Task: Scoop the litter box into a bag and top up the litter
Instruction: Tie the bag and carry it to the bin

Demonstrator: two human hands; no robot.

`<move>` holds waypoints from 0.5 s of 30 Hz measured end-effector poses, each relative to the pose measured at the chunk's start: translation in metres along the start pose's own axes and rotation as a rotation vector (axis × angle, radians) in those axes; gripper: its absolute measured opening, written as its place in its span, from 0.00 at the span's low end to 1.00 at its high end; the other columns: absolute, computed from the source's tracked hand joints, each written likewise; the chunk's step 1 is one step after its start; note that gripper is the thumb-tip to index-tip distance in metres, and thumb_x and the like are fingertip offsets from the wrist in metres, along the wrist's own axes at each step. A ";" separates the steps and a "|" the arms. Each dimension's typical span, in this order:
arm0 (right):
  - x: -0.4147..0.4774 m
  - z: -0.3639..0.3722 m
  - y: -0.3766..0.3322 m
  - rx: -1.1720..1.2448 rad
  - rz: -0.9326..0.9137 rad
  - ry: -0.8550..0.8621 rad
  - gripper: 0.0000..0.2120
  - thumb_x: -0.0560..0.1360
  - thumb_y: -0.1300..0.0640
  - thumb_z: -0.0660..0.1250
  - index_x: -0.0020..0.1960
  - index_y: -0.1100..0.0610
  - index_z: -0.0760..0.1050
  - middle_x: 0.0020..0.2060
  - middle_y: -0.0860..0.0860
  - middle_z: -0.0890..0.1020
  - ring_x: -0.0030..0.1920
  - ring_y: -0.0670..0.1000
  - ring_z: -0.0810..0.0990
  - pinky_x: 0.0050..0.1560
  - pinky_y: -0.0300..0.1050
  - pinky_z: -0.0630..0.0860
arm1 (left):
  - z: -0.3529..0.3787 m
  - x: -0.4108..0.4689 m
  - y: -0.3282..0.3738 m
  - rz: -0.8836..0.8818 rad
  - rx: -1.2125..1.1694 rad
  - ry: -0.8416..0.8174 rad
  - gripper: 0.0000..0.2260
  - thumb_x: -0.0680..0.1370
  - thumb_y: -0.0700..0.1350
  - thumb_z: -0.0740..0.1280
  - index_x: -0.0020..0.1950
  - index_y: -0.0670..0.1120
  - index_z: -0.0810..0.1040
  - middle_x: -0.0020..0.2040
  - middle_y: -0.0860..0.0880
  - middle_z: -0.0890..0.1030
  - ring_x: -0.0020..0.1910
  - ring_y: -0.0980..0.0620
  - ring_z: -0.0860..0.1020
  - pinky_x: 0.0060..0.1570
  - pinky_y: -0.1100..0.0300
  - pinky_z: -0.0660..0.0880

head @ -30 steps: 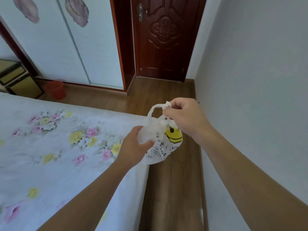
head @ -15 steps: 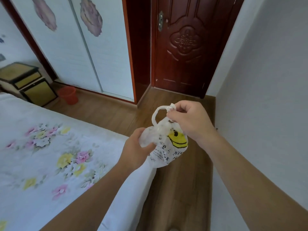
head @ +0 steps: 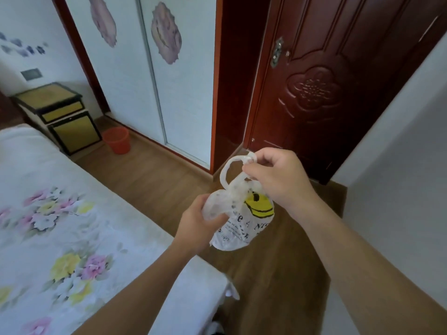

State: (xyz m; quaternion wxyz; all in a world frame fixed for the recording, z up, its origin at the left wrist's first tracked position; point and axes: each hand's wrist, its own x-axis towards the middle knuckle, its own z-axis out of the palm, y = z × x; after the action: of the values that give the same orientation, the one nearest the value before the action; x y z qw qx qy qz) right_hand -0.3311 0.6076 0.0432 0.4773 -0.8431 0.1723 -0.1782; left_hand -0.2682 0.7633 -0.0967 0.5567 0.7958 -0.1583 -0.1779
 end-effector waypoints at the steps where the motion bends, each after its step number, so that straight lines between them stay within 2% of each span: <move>1: 0.020 -0.003 0.003 -0.003 -0.006 -0.003 0.07 0.73 0.56 0.71 0.37 0.56 0.81 0.34 0.53 0.83 0.36 0.51 0.80 0.41 0.53 0.78 | 0.004 0.020 0.003 -0.007 -0.008 0.009 0.22 0.70 0.53 0.75 0.62 0.56 0.74 0.53 0.59 0.82 0.51 0.56 0.81 0.49 0.57 0.81; 4: 0.079 -0.015 0.007 -0.007 -0.044 -0.005 0.07 0.73 0.57 0.70 0.38 0.57 0.81 0.34 0.54 0.83 0.39 0.56 0.82 0.42 0.57 0.79 | 0.016 0.077 0.016 0.005 -0.037 0.007 0.19 0.70 0.54 0.73 0.60 0.57 0.76 0.52 0.58 0.83 0.49 0.58 0.82 0.47 0.58 0.82; 7: 0.135 -0.026 0.009 0.039 -0.069 -0.018 0.08 0.74 0.58 0.70 0.37 0.58 0.80 0.31 0.54 0.81 0.33 0.49 0.77 0.38 0.52 0.76 | 0.022 0.125 0.035 -0.017 -0.065 0.030 0.20 0.69 0.58 0.71 0.59 0.57 0.78 0.51 0.58 0.84 0.49 0.57 0.83 0.47 0.56 0.83; 10: 0.191 -0.030 0.017 0.056 -0.082 -0.069 0.08 0.74 0.58 0.70 0.36 0.59 0.79 0.28 0.50 0.78 0.31 0.44 0.73 0.37 0.46 0.71 | 0.030 0.170 0.047 -0.035 -0.068 0.074 0.18 0.69 0.58 0.71 0.57 0.57 0.78 0.49 0.57 0.84 0.47 0.56 0.84 0.45 0.53 0.83; 13: 0.247 -0.029 0.033 0.072 -0.116 -0.141 0.08 0.74 0.58 0.70 0.39 0.63 0.79 0.35 0.59 0.81 0.34 0.48 0.74 0.38 0.47 0.71 | 0.039 0.216 0.051 -0.059 -0.068 0.142 0.14 0.69 0.56 0.70 0.54 0.56 0.79 0.47 0.55 0.85 0.45 0.55 0.84 0.43 0.50 0.83; 15: 0.282 -0.027 0.044 0.085 -0.136 -0.194 0.08 0.73 0.58 0.70 0.40 0.63 0.80 0.38 0.61 0.81 0.36 0.50 0.76 0.39 0.47 0.71 | 0.045 0.243 0.052 -0.079 -0.081 0.208 0.12 0.70 0.54 0.70 0.52 0.55 0.79 0.47 0.54 0.85 0.44 0.55 0.84 0.44 0.48 0.83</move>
State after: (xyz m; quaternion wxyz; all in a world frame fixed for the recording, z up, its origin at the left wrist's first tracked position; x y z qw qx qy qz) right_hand -0.1011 0.4365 0.0564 0.5140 -0.8450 0.0598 -0.1349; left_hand -0.0758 0.5992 -0.0879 0.5945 0.7924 -0.0611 -0.1226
